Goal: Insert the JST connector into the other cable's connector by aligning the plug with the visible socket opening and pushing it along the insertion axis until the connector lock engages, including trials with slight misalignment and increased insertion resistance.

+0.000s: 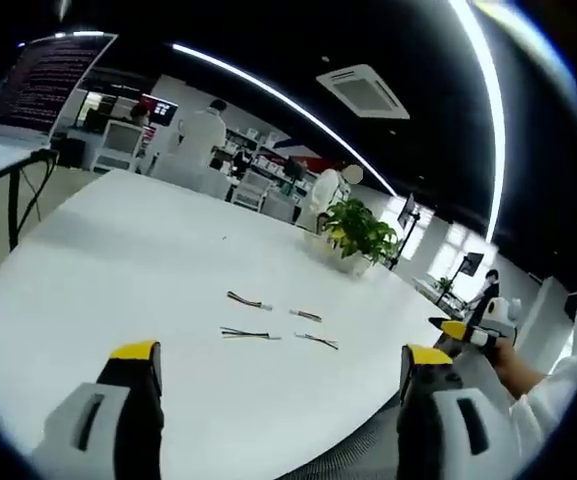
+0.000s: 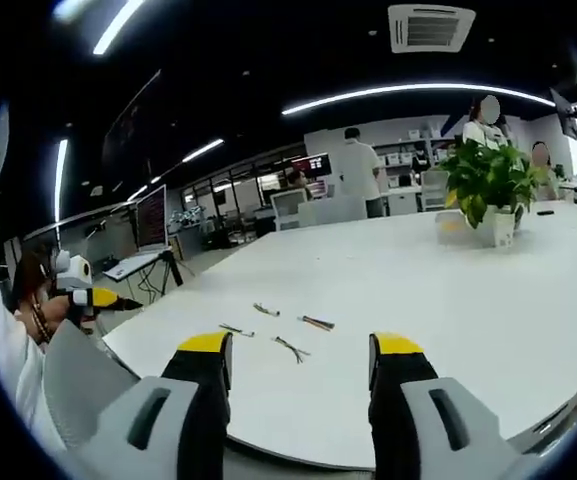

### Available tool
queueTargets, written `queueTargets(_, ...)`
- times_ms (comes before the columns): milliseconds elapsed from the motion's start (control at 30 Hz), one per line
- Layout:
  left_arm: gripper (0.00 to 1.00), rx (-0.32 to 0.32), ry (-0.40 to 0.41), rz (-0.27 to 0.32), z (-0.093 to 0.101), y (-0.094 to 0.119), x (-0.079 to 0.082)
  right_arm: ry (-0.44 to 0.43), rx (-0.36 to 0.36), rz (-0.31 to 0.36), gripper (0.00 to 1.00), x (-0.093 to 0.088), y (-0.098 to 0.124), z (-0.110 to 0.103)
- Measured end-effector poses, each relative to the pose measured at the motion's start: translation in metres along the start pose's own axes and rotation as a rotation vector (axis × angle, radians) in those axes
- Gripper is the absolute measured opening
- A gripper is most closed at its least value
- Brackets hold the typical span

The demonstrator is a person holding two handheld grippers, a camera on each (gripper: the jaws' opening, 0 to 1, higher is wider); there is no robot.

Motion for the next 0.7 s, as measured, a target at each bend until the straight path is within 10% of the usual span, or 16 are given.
queueTargets(700,0.95,0.008,0.035,0.017,-0.002,0.010,-0.013,-0.048,0.026,0.021,0.51,-0.001,0.002,-0.005)
Point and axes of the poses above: the point that each gripper's makers call its tool centre point, and the gripper's own axes: y roughly backward along the fingers, z roughly to its right, x roughly out of its top, the point moved 8 cm from there along y, roughly backward along the fingers, and after that the axes turned 6 degrees about -x, right-handed, at the moved point
